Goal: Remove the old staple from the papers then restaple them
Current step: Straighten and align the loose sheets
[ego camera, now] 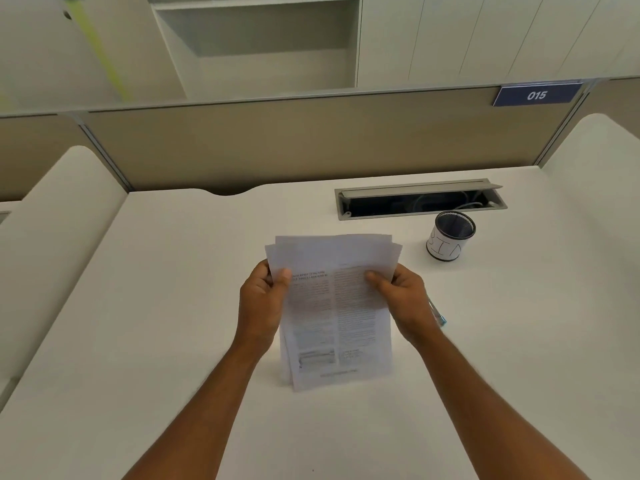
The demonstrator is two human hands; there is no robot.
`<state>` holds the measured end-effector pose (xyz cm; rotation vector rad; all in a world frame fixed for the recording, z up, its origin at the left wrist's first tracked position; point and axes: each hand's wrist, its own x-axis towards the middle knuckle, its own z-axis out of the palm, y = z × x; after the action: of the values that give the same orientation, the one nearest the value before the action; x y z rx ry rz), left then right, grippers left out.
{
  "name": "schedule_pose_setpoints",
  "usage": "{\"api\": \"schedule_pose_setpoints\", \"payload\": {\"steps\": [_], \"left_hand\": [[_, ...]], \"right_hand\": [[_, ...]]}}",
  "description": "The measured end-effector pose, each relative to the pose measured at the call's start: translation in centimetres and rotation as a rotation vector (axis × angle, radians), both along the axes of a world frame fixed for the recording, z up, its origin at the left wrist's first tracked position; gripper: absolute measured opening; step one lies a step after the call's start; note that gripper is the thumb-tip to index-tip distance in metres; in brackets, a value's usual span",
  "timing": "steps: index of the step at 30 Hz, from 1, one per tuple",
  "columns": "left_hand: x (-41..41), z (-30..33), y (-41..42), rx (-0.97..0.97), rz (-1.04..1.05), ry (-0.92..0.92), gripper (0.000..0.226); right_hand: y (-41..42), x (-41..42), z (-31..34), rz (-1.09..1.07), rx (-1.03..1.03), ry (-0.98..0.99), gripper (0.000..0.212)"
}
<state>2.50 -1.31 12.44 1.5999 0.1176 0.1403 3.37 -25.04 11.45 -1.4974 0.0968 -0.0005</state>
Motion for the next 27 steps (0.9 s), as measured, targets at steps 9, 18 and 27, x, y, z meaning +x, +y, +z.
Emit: {"api": "schedule_pose_setpoints", "payload": {"steps": [9,18,27], "left_hand": [[-2.2,1.0,-1.1,0.121,0.085,-0.143,0.038],[-2.9,-2.1,-0.8,0.213,0.068,-0.051,0.044],[-2.6,-0.5,-0.5,0.232,0.069,-0.208,0.064]], "right_hand": [[1.7,-1.3,3.6,-0.039,-0.031,-0.226,0.019],[2.6,-2.1,-1.4,-0.024,-0.178,-0.089,0.035],[2.4,-1.7,-0.8,-0.043,-0.152,-0.1,0.039]]}}
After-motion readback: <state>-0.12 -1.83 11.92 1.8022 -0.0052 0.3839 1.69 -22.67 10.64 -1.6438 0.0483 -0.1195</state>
